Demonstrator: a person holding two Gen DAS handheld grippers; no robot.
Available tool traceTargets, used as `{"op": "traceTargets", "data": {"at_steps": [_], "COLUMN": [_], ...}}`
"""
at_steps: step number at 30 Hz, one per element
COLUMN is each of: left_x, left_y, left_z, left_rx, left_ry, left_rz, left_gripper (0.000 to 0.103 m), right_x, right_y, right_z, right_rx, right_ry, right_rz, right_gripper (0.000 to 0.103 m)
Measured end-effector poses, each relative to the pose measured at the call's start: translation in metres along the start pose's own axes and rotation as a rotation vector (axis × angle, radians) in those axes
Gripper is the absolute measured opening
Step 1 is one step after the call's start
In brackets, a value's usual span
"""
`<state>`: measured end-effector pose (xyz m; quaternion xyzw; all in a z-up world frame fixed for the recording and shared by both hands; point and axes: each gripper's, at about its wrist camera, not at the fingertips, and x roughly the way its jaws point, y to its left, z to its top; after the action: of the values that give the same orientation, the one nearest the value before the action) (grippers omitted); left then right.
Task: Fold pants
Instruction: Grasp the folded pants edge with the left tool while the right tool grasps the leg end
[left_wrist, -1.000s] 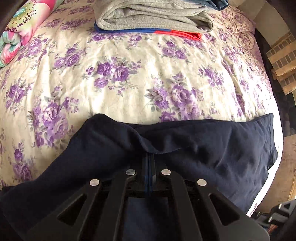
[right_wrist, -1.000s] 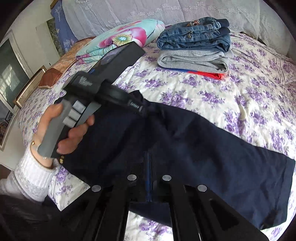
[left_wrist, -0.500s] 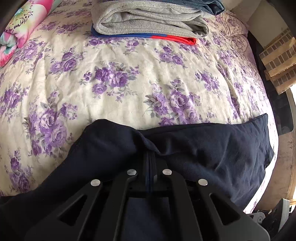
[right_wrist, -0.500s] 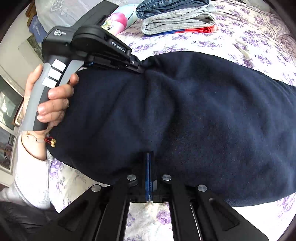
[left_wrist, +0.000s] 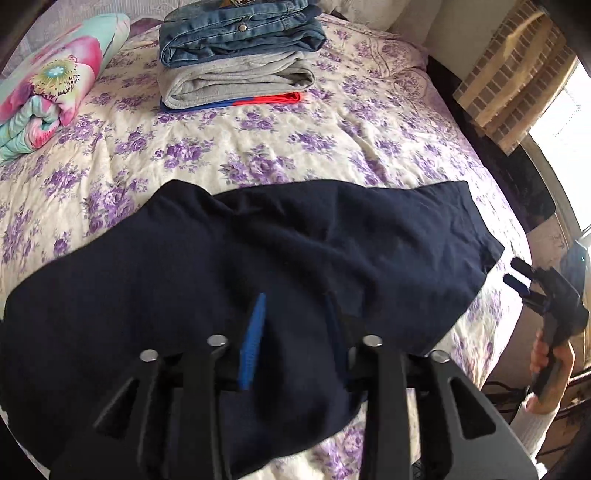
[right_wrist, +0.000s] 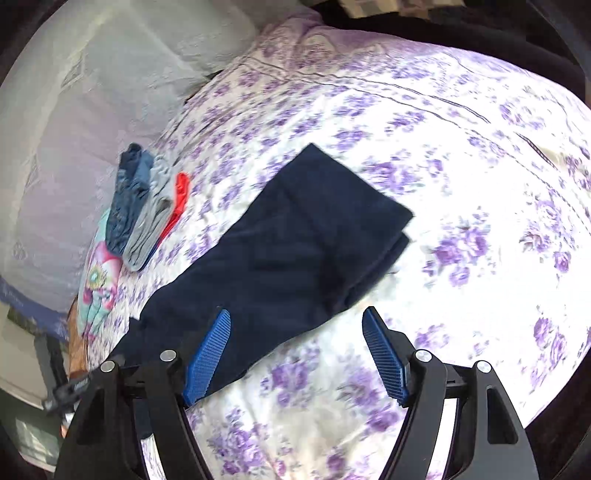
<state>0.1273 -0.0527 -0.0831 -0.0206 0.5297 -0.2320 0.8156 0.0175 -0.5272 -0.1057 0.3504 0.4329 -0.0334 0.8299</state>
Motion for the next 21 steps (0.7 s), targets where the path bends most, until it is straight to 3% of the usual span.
{"op": "traceTargets", "data": {"at_steps": [2,5,7,13,14,16,18,21], "left_x": [0.001,0.015,0.023,0.020,0.020,0.019,0.018,0.017], "left_y": [-0.003,0.007,0.020,0.029,0.028,0.029,0.029,0.031], "left_z": [-0.020,-0.042,-0.053,-0.070,-0.073,-0.075,-0.077,-0.079], "left_rx": [-0.005,-0.040,-0.078,-0.091,-0.086,-0.087,-0.088,-0.099], "left_ry": [0.023,0.070,0.105,0.094,0.092,0.089,0.088,0.089], "left_rz": [0.012,0.057,0.048,0.043,0.049,0.058,0.071,0.097], "left_gripper": [0.038,0.037,0.035,0.031,0.031,0.030,0.029,0.019], "right_x": [0.010,0.026,0.033,0.052,0.052,0.058,0.061,0.056], "right_y": [-0.016,-0.037,-0.043,-0.044,-0.042,-0.043,-0.053,-0.043], "right_z": [0.008,0.012,0.015,0.037,0.038,0.042,0.043,0.046], "right_rx": [0.043,0.089,0.102,0.129,0.120,0.115,0.166,0.077], "right_ry": [0.011,0.030,0.034,0.019,0.012,-0.002,-0.004,-0.037], "right_rz": [-0.001,0.056,0.093,0.258,0.266,0.219,0.248,0.176], "right_gripper": [0.074,0.074,0.075,0.078,0.074,0.023,0.020,0.020]}}
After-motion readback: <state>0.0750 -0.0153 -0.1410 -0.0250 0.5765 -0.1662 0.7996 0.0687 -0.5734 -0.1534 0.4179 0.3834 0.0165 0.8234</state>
